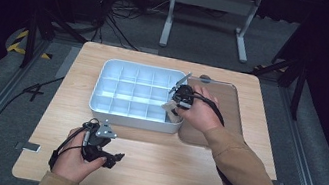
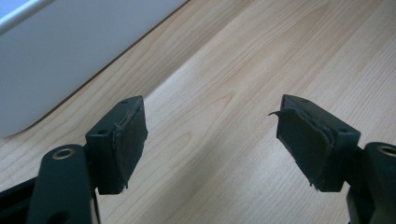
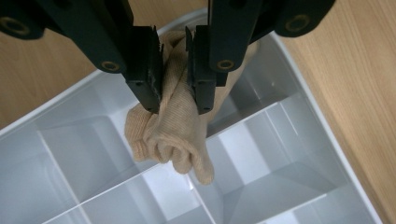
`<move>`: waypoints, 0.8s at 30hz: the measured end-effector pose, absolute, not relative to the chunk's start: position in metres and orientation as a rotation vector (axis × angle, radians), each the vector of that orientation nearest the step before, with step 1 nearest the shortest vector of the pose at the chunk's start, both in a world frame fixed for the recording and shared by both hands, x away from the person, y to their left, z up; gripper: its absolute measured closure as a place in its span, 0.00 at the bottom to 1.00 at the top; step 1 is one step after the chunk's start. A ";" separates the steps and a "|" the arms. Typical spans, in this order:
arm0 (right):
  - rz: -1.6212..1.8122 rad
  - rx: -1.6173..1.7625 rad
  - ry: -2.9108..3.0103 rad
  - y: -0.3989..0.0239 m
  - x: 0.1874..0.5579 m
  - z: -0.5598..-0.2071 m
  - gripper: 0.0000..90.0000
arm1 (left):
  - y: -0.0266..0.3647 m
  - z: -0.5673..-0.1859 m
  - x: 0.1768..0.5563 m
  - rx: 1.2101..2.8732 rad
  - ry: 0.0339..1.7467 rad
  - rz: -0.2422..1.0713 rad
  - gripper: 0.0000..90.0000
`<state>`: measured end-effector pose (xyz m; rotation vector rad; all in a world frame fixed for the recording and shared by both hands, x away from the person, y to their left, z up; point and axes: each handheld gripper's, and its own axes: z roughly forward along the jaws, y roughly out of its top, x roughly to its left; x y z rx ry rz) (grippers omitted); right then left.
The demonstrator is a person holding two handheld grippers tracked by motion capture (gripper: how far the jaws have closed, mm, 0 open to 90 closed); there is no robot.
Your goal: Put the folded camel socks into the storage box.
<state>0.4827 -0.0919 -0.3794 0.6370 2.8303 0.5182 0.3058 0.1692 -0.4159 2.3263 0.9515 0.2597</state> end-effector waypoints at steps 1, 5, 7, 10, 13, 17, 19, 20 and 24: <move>0.501 0.630 2.843 -0.091 0.483 -0.381 0.85 | 0.169 -0.416 0.306 2.332 0.947 0.258 0.27; 0.416 0.630 2.893 -0.084 0.482 -0.389 0.86 | 0.169 -0.416 0.306 2.340 0.950 0.248 0.27; 0.384 0.637 2.909 -0.081 0.483 -0.393 0.86 | 0.169 -0.416 0.306 2.340 0.947 0.249 0.27; 0.341 0.644 2.927 -0.078 0.485 -0.400 0.86 | 0.169 -0.416 0.306 2.338 0.946 0.249 0.27; 0.321 0.636 2.941 -0.076 0.488 -0.409 0.85 | 0.169 -0.416 0.306 2.341 0.947 0.247 0.27; 0.334 0.656 2.952 -0.077 0.492 -0.414 0.85 | 0.168 -0.417 0.306 2.332 0.952 0.249 0.27; 0.341 0.659 2.957 -0.078 0.493 -0.417 0.84 | 0.168 -0.417 0.306 2.334 0.954 0.250 0.27; 0.340 0.664 2.958 -0.078 0.494 -0.418 0.84 | 0.167 -0.418 0.306 2.334 0.953 0.247 0.27; 0.362 0.701 2.963 -0.080 0.496 -0.420 0.84 | 0.167 -0.419 0.305 2.345 0.947 0.242 0.27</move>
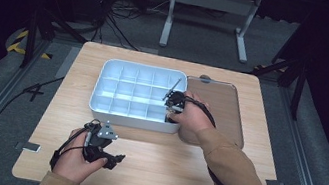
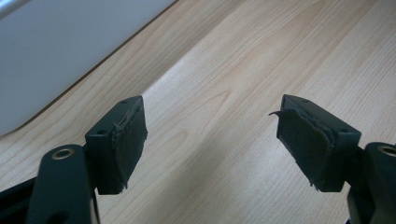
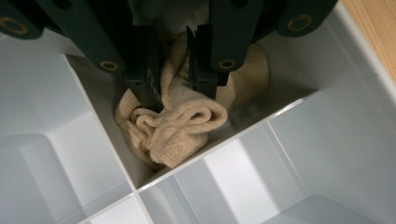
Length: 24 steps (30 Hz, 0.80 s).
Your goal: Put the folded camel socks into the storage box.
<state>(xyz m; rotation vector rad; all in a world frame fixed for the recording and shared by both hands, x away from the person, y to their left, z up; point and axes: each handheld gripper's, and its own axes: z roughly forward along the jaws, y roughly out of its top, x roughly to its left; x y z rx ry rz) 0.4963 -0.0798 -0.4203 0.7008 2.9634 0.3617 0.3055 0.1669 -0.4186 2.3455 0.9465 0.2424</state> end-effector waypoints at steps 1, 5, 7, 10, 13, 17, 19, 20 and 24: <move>0.368 0.699 2.964 -0.081 0.497 -0.420 0.84 | 0.167 -0.419 0.305 2.343 0.949 0.236 0.27; 0.370 0.685 2.964 -0.081 0.496 -0.420 0.83 | 0.168 -0.419 0.306 2.355 0.950 0.244 0.27; 0.396 0.677 2.969 -0.082 0.495 -0.419 0.79 | 0.168 -0.419 0.306 2.349 0.946 0.244 0.27; 0.443 0.670 2.965 -0.085 0.492 -0.415 0.74 | 0.169 -0.418 0.307 2.347 0.955 0.243 0.27; 0.490 0.701 2.958 -0.086 0.489 -0.411 0.67 | 0.169 -0.418 0.307 2.345 0.956 0.242 0.27; 0.555 0.746 2.916 -0.093 0.487 -0.400 0.61 | 0.169 -0.417 0.307 2.351 0.953 0.248 0.27; 0.610 0.753 2.890 -0.100 0.486 -0.392 0.61 | 0.169 -0.417 0.308 2.346 0.953 0.247 0.27; 0.627 0.753 2.882 -0.102 0.485 -0.390 0.60 | 0.169 -0.417 0.308 2.353 0.941 0.254 0.27; 0.733 0.752 2.841 -0.112 0.479 -0.380 0.60 | 0.167 -0.418 0.309 2.341 0.952 0.243 0.27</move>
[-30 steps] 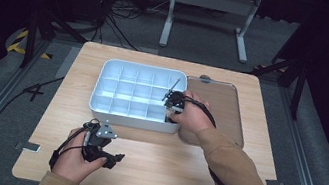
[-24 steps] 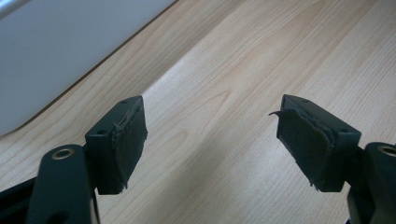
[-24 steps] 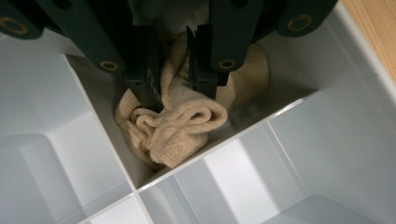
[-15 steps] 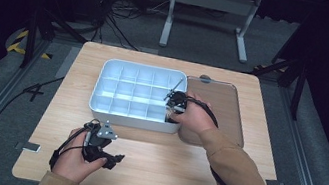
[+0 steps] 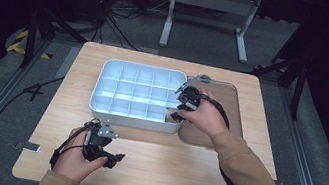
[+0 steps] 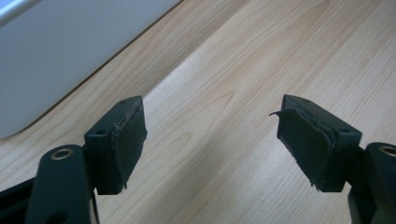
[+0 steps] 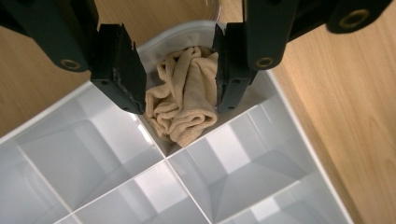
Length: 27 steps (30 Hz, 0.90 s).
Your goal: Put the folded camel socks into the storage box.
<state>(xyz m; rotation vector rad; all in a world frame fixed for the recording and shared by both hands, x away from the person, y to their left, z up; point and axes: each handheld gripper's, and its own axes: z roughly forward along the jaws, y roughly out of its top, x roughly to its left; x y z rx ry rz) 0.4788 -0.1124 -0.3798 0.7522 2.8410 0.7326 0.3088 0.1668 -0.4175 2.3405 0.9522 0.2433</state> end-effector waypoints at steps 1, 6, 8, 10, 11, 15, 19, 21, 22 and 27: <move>0.761 0.752 2.832 -0.115 0.477 -0.378 0.60 | 0.167 -0.416 0.310 2.356 0.947 0.241 0.27; 0.879 0.737 2.783 -0.130 0.463 -0.365 0.59 | 0.165 -0.416 0.312 2.350 0.944 0.235 0.27; 0.909 0.733 2.775 -0.133 0.461 -0.363 0.59 | 0.164 -0.416 0.313 2.338 0.945 0.239 0.27; 0.965 0.729 2.752 -0.141 0.455 -0.357 0.58 | 0.163 -0.416 0.314 2.337 0.939 0.237 0.27; 0.993 0.732 2.737 -0.146 0.452 -0.355 0.57 | 0.163 -0.415 0.314 2.346 0.929 0.237 0.27; 1.070 0.715 2.709 -0.161 0.443 -0.351 0.56 | 0.161 -0.414 0.316 2.344 0.931 0.233 0.27; 1.158 0.715 2.659 -0.183 0.432 -0.347 0.55 | 0.159 -0.413 0.319 2.341 0.920 0.233 0.27; 1.173 0.718 2.645 -0.190 0.428 -0.346 0.54 | 0.157 -0.412 0.322 2.345 0.916 0.230 0.27; 1.173 0.718 2.645 -0.190 0.428 -0.346 0.54 | 0.157 -0.412 0.322 2.345 0.916 0.230 0.27; 1.218 0.719 2.640 -0.204 0.419 -0.344 0.52 | 0.155 -0.411 0.324 2.326 0.914 0.221 0.28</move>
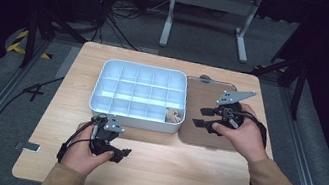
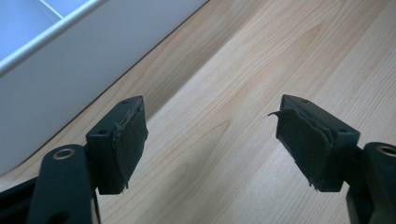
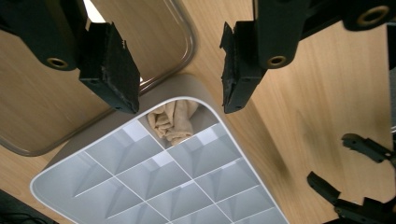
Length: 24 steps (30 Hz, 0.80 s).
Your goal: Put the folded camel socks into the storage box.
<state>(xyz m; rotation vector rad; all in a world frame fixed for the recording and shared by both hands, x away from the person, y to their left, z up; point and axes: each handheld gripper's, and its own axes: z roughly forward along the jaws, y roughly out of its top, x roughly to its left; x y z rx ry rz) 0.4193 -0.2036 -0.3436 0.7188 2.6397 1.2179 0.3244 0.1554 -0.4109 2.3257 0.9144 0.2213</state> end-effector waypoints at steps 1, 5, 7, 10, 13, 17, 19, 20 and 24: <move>1.222 0.719 2.643 -0.206 0.417 -0.343 0.51 | 0.155 -0.411 0.325 2.325 0.909 0.233 0.28; 1.194 0.708 2.647 -0.214 0.409 -0.344 0.48 | 0.155 -0.410 0.327 2.334 0.912 0.216 0.28; 1.191 0.704 2.649 -0.217 0.406 -0.345 0.47 | 0.154 -0.409 0.328 2.321 0.920 0.216 0.28; 1.192 0.704 2.642 -0.221 0.403 -0.345 0.44 | 0.155 -0.406 0.328 2.282 0.942 0.207 0.30; 1.194 0.713 2.633 -0.228 0.398 -0.348 0.44 | 0.155 -0.403 0.328 2.274 0.946 0.204 0.30; 1.193 0.744 2.612 -0.241 0.388 -0.353 0.42 | 0.155 -0.403 0.329 2.284 0.952 0.194 0.30; 1.200 0.768 2.594 -0.248 0.383 -0.357 0.41 | 0.155 -0.405 0.330 2.281 0.956 0.208 0.30; 1.201 0.793 2.595 -0.254 0.378 -0.362 0.40 | 0.155 -0.405 0.330 2.284 0.965 0.206 0.30; 1.187 0.844 2.575 -0.265 0.372 -0.374 0.40 | 0.155 -0.405 0.330 2.286 0.971 0.212 0.30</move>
